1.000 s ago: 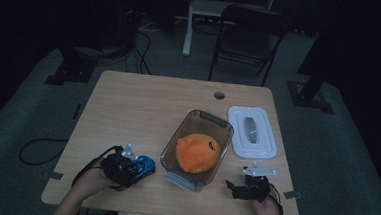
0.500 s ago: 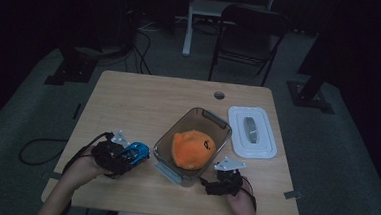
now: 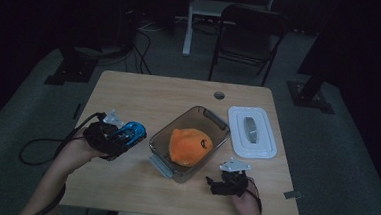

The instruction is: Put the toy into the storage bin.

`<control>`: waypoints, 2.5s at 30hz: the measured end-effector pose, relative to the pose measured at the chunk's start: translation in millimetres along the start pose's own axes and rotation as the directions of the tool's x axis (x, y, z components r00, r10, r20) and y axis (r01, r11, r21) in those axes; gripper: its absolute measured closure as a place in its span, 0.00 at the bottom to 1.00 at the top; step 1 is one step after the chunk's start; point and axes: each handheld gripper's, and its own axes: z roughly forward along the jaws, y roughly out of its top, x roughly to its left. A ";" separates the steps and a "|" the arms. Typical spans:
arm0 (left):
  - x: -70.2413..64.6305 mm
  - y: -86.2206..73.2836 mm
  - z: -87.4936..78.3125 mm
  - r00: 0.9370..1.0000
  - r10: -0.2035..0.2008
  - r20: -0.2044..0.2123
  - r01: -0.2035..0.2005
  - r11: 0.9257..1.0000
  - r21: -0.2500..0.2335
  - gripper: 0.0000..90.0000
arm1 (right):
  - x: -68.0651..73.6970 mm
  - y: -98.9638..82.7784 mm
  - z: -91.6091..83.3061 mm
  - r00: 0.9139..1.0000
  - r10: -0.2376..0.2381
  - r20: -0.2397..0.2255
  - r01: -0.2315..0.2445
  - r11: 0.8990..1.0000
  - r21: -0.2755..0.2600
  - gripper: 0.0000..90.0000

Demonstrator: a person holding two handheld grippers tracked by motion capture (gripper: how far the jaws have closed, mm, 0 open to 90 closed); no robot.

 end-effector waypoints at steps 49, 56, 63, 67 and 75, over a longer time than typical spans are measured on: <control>-69.3 137.8 92.7 0.984 0.130 0.123 -0.134 0.991 0.018 0.32 | -15.2 -16.1 -3.3 0.999 0.031 0.012 -0.032 0.999 0.026 0.14; -72.3 136.5 102.2 0.981 0.144 0.127 -0.148 0.989 0.021 0.28 | -15.1 -16.4 -3.5 0.999 0.033 0.011 -0.034 0.999 0.027 0.14; -68.8 135.3 89.2 0.983 0.150 0.101 -0.150 0.989 -0.007 0.20 | -15.4 -16.4 -3.2 0.999 0.034 0.009 -0.034 0.999 0.025 0.14; -66.1 130.4 84.3 0.981 0.157 0.112 -0.156 0.988 -0.022 0.20 | -15.6 -16.3 -3.1 0.999 0.034 0.010 -0.035 0.999 0.025 0.14; -57.8 123.2 66.4 0.983 0.142 0.113 -0.134 0.988 -0.075 0.20 | -15.9 -16.1 -3.1 0.999 0.035 0.013 -0.036 0.999 0.026 0.14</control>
